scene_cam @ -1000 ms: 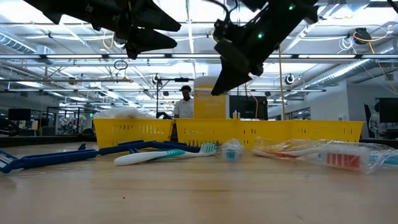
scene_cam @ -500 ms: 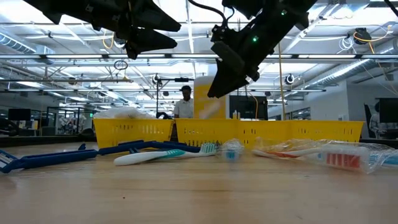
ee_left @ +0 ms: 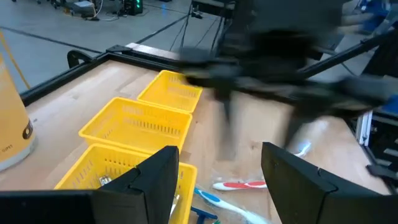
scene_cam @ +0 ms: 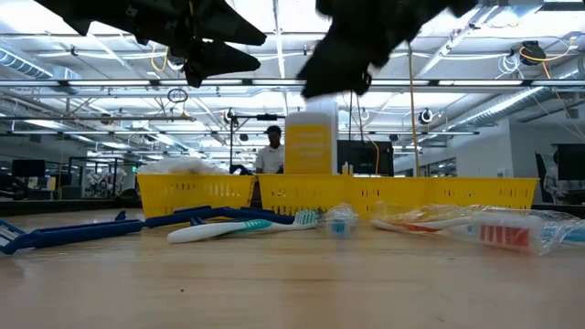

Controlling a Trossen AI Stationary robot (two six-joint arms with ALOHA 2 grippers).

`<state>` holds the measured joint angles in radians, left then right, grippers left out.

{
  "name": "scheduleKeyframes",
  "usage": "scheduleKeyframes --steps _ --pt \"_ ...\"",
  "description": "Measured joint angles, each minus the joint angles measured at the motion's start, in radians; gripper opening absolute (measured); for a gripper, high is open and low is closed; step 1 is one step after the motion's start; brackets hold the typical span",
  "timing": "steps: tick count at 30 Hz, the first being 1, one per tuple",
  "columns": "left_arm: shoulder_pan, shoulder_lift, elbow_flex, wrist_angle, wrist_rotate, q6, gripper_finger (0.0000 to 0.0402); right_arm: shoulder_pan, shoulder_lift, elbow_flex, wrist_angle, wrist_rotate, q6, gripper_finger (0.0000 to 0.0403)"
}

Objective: Pick & Place Travel size toiletries
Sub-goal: Put the blue razor into the middle right yellow bin

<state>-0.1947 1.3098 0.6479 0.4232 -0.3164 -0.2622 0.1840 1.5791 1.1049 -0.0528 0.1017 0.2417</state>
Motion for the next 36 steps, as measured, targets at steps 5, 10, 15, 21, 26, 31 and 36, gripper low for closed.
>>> scheduleKeyframes --steps 5,10,15,21,26,31,36 --pt "-0.001 0.000 0.001 -0.040 0.061 -0.119 0.0223 0.189 -0.061 0.000 0.009 0.025 -0.100 0.0172" --pt "-0.035 0.000 0.008 -0.222 0.174 -0.221 0.0223 0.365 -0.102 -0.007 0.014 0.121 -0.195 0.0159" --pt "-0.202 0.033 0.063 -0.262 0.127 -0.257 0.0223 0.480 -0.154 -0.055 0.012 0.291 -0.271 0.0151" --pt "-0.414 0.133 0.233 -0.523 -0.083 -0.425 0.0223 0.528 -0.291 -0.146 0.039 0.425 -0.298 0.0148" --pt "-0.456 0.277 0.415 -0.836 -0.134 -0.747 0.0223 0.544 -0.413 -0.244 0.116 0.420 -0.294 0.0150" --pt "-0.435 0.428 0.543 -1.096 -0.061 -1.014 0.0223 0.562 -0.505 -0.369 0.258 0.420 -0.306 0.0147" --pt "-0.405 0.540 0.583 -1.205 0.113 -1.162 0.0223 0.565 -0.556 -0.461 0.394 0.419 -0.336 0.0142"
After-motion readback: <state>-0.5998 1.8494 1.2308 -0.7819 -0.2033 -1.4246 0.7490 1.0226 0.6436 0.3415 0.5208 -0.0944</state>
